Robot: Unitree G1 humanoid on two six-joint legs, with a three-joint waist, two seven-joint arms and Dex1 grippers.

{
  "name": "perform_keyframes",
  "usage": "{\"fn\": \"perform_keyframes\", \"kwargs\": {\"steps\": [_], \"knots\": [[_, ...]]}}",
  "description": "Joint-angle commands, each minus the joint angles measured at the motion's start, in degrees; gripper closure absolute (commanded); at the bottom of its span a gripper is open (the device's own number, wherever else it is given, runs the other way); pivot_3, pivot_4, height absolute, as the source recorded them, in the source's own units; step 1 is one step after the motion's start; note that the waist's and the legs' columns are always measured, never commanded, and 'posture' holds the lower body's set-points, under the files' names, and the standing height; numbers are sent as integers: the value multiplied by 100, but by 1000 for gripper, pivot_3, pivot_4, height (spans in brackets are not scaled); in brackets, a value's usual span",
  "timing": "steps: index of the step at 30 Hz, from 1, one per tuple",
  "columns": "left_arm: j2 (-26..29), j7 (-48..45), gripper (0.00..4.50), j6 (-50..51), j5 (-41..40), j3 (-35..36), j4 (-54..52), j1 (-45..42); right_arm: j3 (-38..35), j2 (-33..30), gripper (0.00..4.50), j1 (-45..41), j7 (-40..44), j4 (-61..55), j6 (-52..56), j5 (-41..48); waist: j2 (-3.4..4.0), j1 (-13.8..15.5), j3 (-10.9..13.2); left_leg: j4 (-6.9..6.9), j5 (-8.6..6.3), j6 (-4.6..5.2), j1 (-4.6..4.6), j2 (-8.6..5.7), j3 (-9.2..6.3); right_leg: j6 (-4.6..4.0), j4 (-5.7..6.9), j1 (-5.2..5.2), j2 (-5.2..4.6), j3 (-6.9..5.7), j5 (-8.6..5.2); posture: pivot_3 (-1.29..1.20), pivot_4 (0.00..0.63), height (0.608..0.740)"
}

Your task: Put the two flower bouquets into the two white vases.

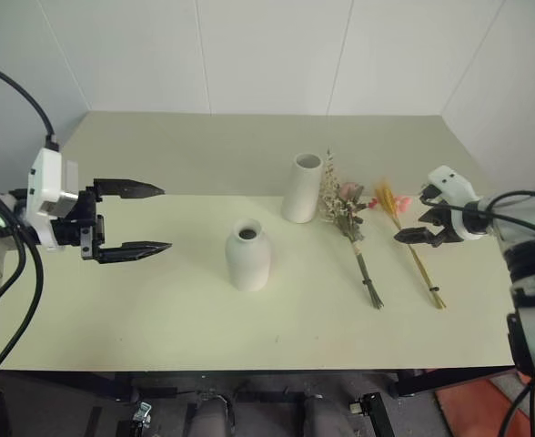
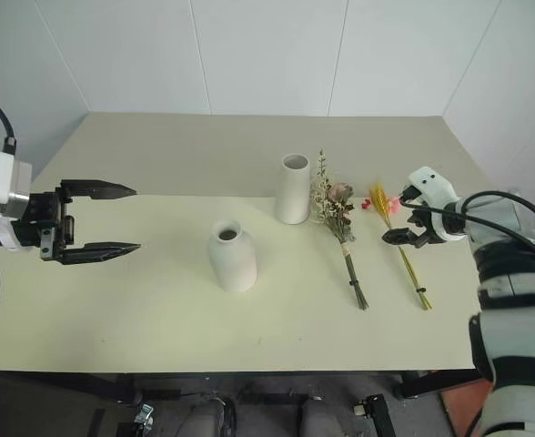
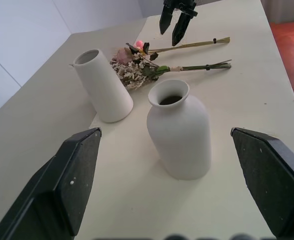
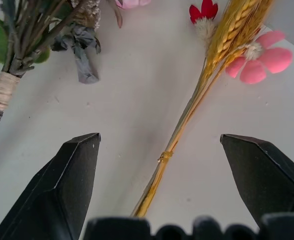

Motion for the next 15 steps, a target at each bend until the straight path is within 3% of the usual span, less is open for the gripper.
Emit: {"fn": "perform_keyframes", "kwargs": {"steps": [1, 10, 13, 14, 15], "knots": [[3, 10, 0, -173, 70, 81, 37, -63, 113, 25, 14, -354, -197, 576, 29, -320, 0, 3, 0, 0, 0, 0, 0, 0, 0, 0, 0, 0, 0, 0, 0, 0, 150, 740], [-25, 17, 0, -136, 45, 95, -49, -6, -41, 460, 14, -749, -631, 1770, -331, -453, 0, -53, 0, 0, 1, -1, 1, 0, -1, 1, 4, -1, 0, 0, 1, 0, 150, 740], [-24, 17, 0, -154, 61, 98, -46, 10, -103, 585, 488, -858, -856, 2027, -477, -477, 0, -99, 0, 0, 1, -1, 0, -1, -2, 2, 3, 0, 0, 0, 1, 0, 150, 740], [-31, 35, 0, -151, 59, 110, -64, 31, -134, 622, 935, -901, -950, 2108, -512, -490, 0, -113, 0, 0, 1, -1, 0, -1, -2, 2, 3, 0, 0, 1, 1, 0, 150, 740], [-47, 68, 0, -120, 28, 142, -93, 59, -160, 649, 1059, -928, -1053, 2178, -533, -514, 0, -125, 0, 0, 1, -1, 0, 0, -2, 2, 4, 0, 0, 1, 1, 0, 150, 740]]}}
